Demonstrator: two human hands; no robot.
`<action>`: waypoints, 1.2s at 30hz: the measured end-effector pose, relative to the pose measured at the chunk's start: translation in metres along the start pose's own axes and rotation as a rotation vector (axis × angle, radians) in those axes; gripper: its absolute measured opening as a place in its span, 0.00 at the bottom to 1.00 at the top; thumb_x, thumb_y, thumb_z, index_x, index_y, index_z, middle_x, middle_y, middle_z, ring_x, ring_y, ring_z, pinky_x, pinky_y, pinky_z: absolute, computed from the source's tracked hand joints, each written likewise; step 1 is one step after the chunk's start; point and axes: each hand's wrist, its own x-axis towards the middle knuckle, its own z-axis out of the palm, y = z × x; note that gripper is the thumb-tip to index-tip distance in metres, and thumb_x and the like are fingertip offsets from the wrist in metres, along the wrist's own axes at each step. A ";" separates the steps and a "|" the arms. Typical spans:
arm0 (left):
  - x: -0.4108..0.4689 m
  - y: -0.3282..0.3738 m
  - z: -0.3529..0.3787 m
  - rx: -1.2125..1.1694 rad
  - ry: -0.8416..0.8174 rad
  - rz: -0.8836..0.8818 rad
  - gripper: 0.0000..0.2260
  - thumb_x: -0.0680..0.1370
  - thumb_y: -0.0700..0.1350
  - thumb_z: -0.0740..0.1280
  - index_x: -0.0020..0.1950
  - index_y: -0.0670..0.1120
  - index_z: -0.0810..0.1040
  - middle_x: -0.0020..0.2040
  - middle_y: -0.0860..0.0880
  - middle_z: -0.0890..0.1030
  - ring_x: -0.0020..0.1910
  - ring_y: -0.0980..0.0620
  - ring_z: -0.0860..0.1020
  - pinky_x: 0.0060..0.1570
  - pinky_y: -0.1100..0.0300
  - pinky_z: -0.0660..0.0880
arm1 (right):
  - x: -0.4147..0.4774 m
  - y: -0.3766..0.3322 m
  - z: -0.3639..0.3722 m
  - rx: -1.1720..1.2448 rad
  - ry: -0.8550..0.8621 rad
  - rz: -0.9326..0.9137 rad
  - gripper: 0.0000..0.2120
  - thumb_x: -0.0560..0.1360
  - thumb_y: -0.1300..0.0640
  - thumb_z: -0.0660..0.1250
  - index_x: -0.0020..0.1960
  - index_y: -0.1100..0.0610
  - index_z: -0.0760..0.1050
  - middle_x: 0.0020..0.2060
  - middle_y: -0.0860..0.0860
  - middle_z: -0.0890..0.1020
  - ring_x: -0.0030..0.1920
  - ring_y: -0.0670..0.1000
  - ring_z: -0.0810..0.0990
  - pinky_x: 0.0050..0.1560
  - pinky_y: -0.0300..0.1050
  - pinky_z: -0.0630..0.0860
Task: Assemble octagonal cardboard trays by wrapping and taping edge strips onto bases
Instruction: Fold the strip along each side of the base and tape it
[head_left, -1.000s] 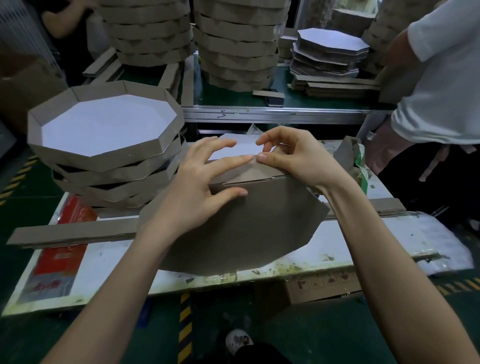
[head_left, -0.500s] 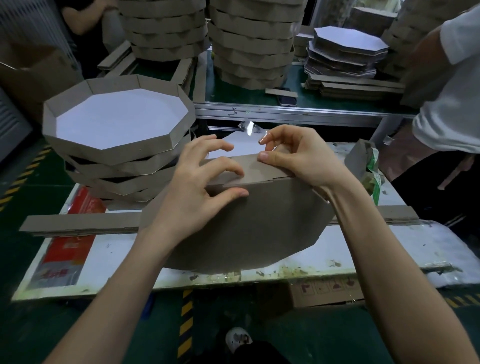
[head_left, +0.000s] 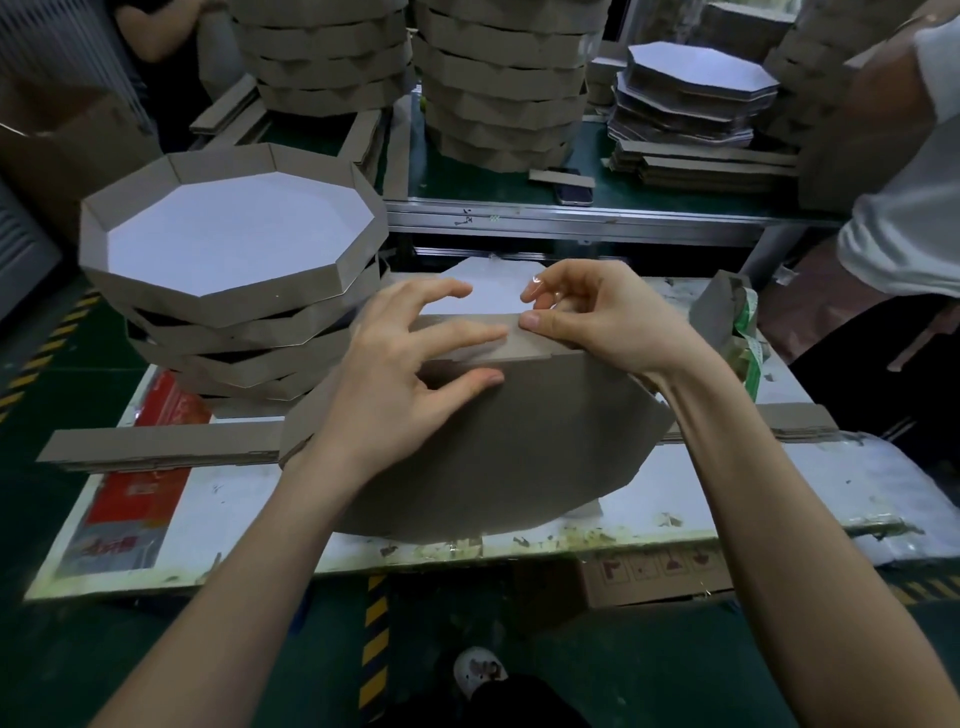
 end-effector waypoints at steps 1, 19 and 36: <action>0.001 0.001 0.000 0.000 -0.021 0.008 0.14 0.73 0.49 0.74 0.59 0.53 0.83 0.66 0.48 0.74 0.68 0.47 0.68 0.66 0.43 0.67 | -0.002 0.000 0.000 0.016 0.013 0.009 0.07 0.74 0.59 0.75 0.47 0.50 0.79 0.38 0.47 0.80 0.31 0.41 0.73 0.34 0.31 0.71; 0.001 0.011 0.000 -0.028 -0.013 -0.015 0.24 0.72 0.47 0.76 0.67 0.49 0.77 0.66 0.49 0.75 0.66 0.52 0.72 0.67 0.53 0.69 | -0.013 -0.007 0.004 0.043 0.145 -0.024 0.07 0.73 0.60 0.76 0.46 0.52 0.79 0.37 0.45 0.78 0.29 0.39 0.68 0.37 0.32 0.68; 0.004 0.015 0.005 -0.035 -0.087 -0.064 0.11 0.76 0.46 0.72 0.58 0.53 0.83 0.63 0.48 0.80 0.62 0.46 0.74 0.62 0.41 0.69 | -0.030 -0.037 0.015 -0.147 0.499 -0.111 0.09 0.79 0.55 0.68 0.44 0.56 0.85 0.31 0.42 0.82 0.33 0.36 0.77 0.37 0.28 0.70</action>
